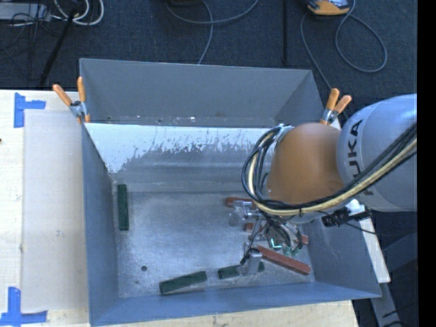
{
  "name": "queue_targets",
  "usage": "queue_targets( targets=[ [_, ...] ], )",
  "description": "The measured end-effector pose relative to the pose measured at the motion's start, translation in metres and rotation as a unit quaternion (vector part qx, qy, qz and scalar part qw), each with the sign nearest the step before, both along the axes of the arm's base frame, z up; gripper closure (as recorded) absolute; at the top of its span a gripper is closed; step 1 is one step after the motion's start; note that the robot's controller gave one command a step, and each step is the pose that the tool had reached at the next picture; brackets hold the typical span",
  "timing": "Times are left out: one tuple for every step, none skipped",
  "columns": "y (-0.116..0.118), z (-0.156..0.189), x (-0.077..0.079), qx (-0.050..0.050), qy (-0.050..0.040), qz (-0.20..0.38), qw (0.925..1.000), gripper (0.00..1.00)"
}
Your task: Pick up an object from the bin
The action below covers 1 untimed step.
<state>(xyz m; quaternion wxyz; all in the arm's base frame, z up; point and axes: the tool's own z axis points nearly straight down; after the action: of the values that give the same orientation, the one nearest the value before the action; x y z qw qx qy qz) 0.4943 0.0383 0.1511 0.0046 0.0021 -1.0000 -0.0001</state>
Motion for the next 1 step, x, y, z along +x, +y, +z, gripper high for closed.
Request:
queue_targets(
  targets=[
    [-0.0208,-0.0854,-0.0048,0.0,-0.001,-0.015,0.9999,0.0]
  ],
)
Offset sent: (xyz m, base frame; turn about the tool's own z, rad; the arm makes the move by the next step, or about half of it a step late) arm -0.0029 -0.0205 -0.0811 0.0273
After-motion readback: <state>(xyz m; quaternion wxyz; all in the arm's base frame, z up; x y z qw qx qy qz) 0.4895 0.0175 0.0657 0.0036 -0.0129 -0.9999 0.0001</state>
